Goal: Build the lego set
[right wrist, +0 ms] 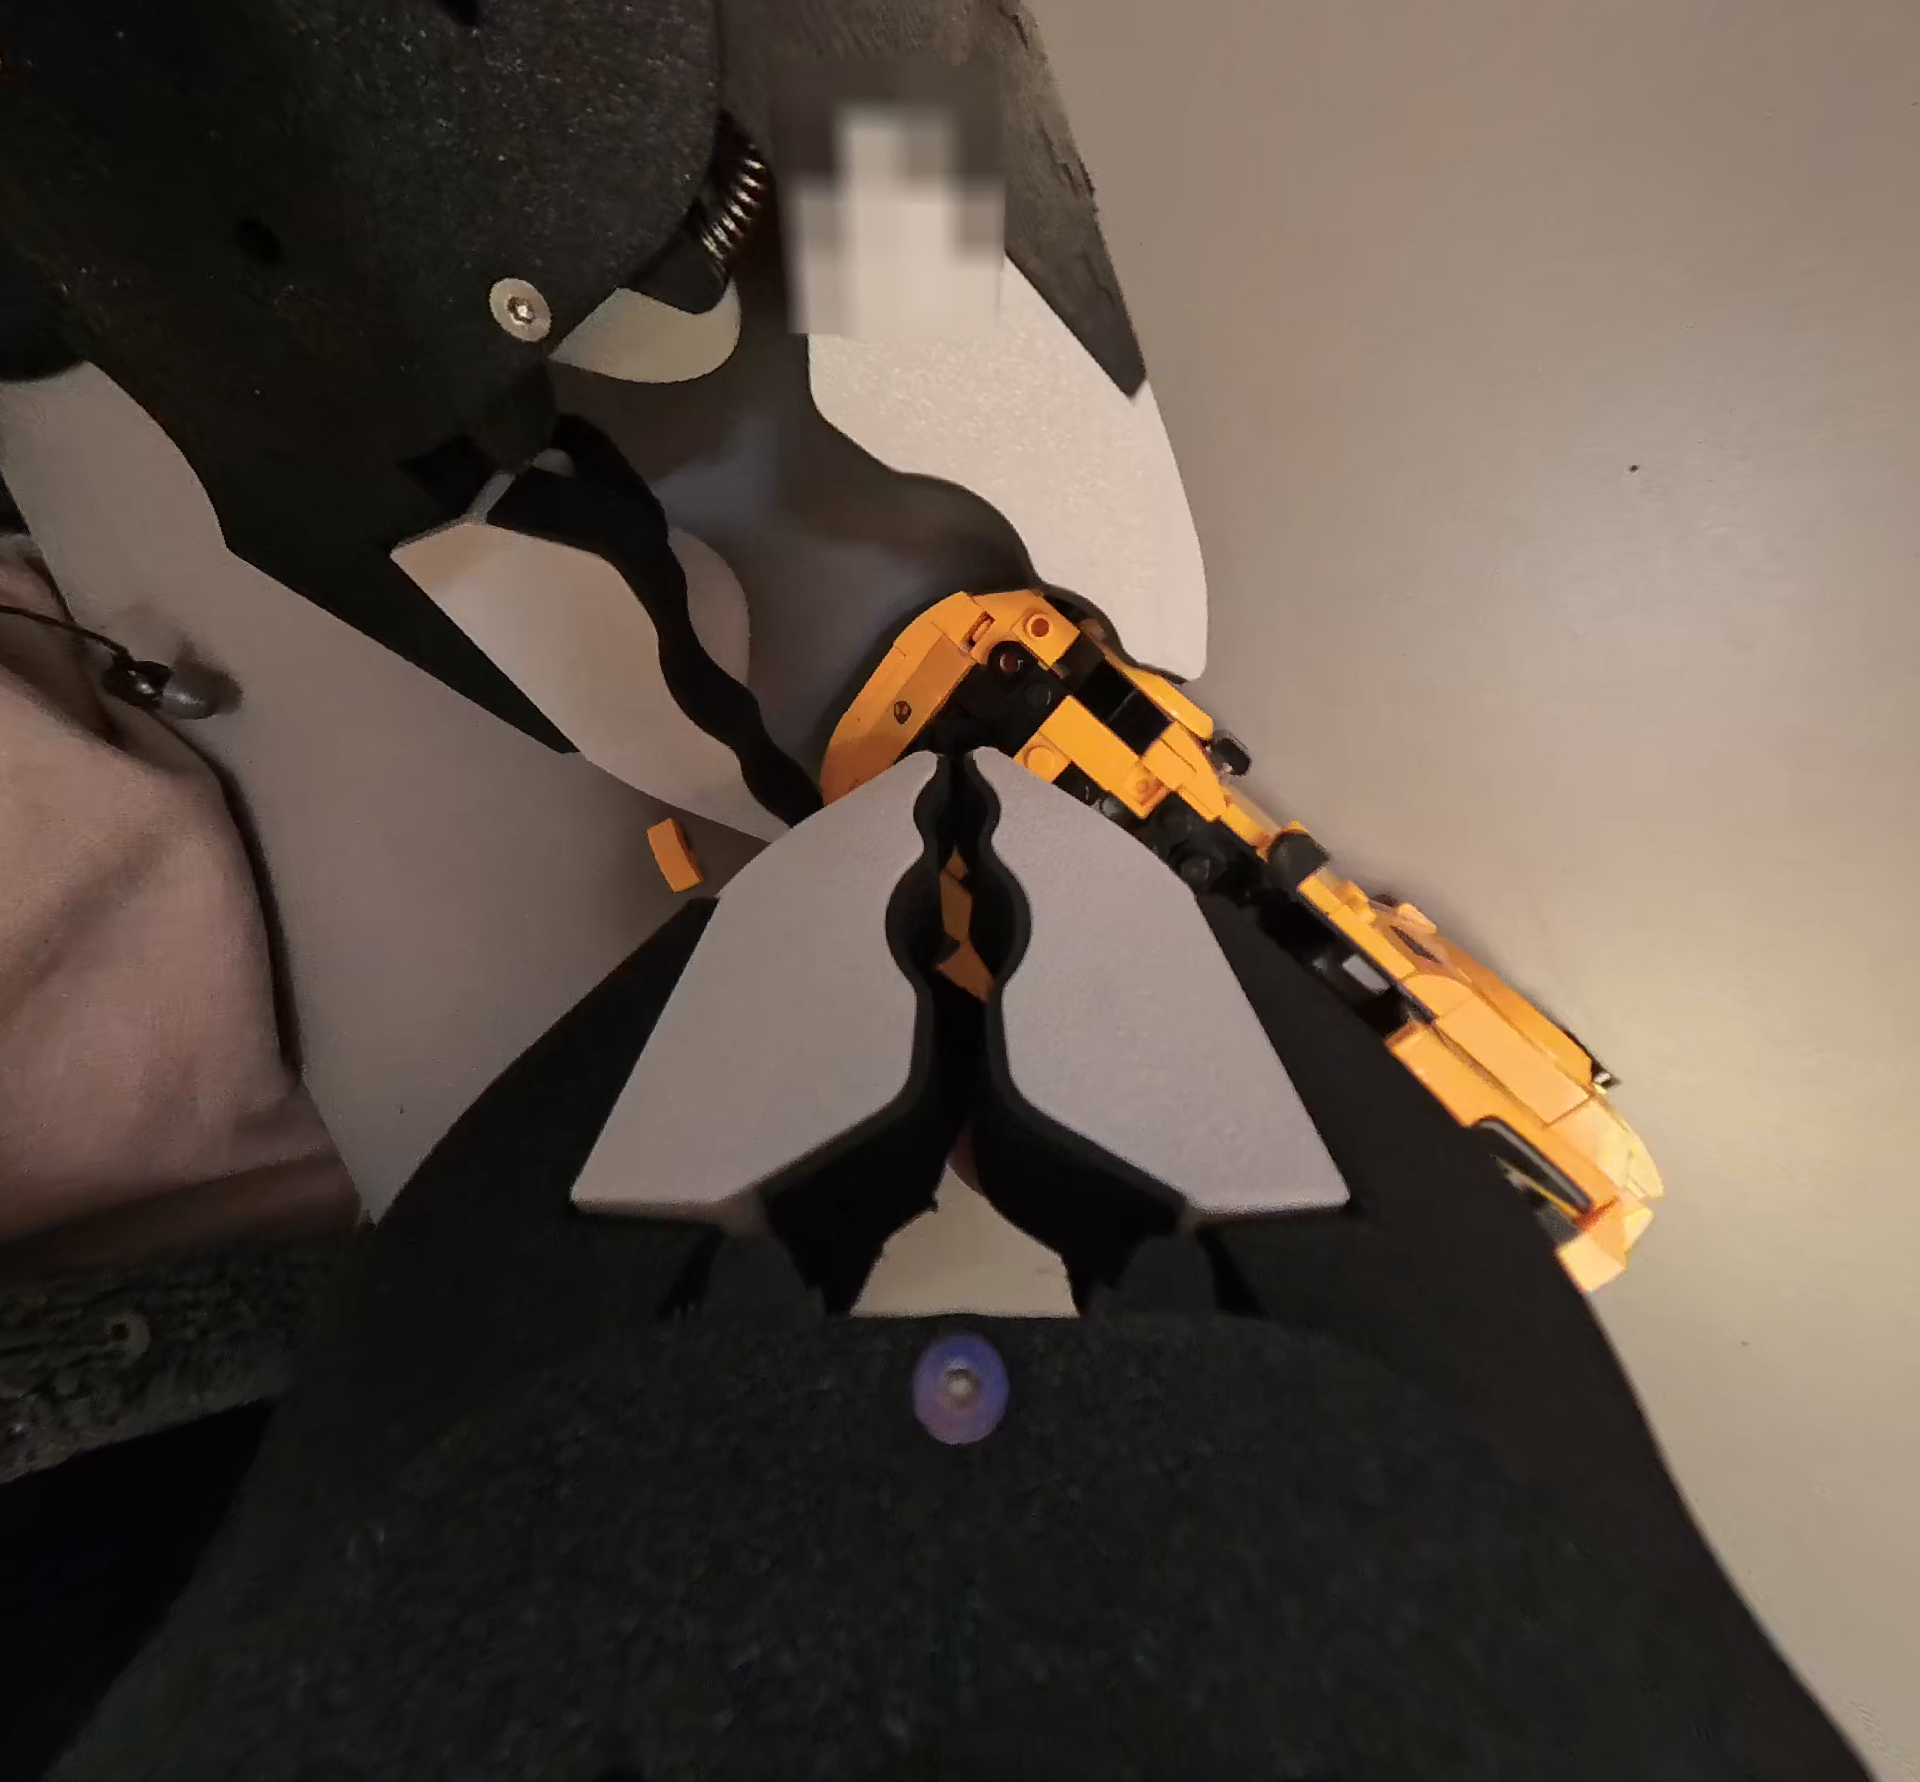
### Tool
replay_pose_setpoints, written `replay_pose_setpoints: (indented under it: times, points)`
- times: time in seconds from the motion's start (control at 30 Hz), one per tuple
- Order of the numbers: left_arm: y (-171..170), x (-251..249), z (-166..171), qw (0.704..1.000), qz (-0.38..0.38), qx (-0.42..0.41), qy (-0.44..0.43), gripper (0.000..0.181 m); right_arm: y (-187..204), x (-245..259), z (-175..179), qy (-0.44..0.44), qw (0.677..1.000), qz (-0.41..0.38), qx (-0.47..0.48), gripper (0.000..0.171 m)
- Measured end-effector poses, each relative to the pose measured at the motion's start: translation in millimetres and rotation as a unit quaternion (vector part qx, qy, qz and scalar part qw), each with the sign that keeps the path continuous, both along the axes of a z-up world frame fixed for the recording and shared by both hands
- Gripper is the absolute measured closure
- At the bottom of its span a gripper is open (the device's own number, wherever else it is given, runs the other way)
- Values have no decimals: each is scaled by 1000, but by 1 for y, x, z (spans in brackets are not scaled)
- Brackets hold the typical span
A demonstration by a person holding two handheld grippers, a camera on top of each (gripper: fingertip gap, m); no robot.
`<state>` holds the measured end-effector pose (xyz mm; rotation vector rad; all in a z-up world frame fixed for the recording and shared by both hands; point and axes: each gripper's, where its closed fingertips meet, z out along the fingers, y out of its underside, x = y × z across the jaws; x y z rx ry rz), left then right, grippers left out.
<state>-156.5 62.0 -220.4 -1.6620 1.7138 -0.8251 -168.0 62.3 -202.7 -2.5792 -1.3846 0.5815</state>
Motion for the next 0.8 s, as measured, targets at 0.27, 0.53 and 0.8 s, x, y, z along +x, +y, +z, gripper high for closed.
replay_pose_setpoints:
  times: [0.27,0.53,0.8]
  points:
    - [0,-1,0,1000,6,0,1,105,1,-2,1,-1,999,9,52,171]
    - [0,-1,0,1000,6,0,0,105,-3,1,2,9,995,28,93,171]
    - [0,-1,0,1000,6,-1,0,105,0,-3,9,16,991,30,131,171]
